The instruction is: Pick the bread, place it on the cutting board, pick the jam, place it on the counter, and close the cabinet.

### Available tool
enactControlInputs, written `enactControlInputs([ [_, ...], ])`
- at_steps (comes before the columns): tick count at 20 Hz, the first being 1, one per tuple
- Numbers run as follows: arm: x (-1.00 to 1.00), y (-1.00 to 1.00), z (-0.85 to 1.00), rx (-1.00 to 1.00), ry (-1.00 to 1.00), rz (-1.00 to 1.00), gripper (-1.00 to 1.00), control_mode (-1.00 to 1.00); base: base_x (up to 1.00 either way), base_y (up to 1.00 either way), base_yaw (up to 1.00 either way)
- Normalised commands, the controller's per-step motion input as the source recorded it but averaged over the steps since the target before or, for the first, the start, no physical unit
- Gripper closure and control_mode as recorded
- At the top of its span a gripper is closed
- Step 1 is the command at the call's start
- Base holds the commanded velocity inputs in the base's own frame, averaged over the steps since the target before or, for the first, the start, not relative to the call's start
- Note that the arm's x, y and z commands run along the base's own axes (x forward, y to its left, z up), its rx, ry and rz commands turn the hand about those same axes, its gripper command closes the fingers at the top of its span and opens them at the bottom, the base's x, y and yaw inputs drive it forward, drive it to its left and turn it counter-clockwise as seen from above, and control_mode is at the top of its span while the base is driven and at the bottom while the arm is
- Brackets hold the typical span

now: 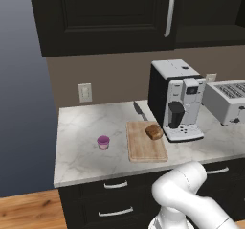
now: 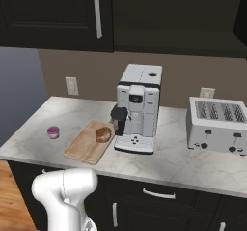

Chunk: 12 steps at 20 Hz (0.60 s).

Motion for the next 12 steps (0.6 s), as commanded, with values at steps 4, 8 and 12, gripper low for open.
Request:
enactControlInputs([
  [4, 0.23, 0.18, 0.00, -0.01, -0.03, 0.00, -1.00, -1.00, 0.00, 0.00, 0.00],
  [8, 0.26, 0.11, 0.00, 0.00, -0.03, 0.00, -1.00, -1.00, 0.00, 0.00, 0.00],
  [12, 0.31, 0.01, 0.05, 0.00, 0.00, 0.00, -1.00, -1.00, 0.00, 0.00, 0.00],
])
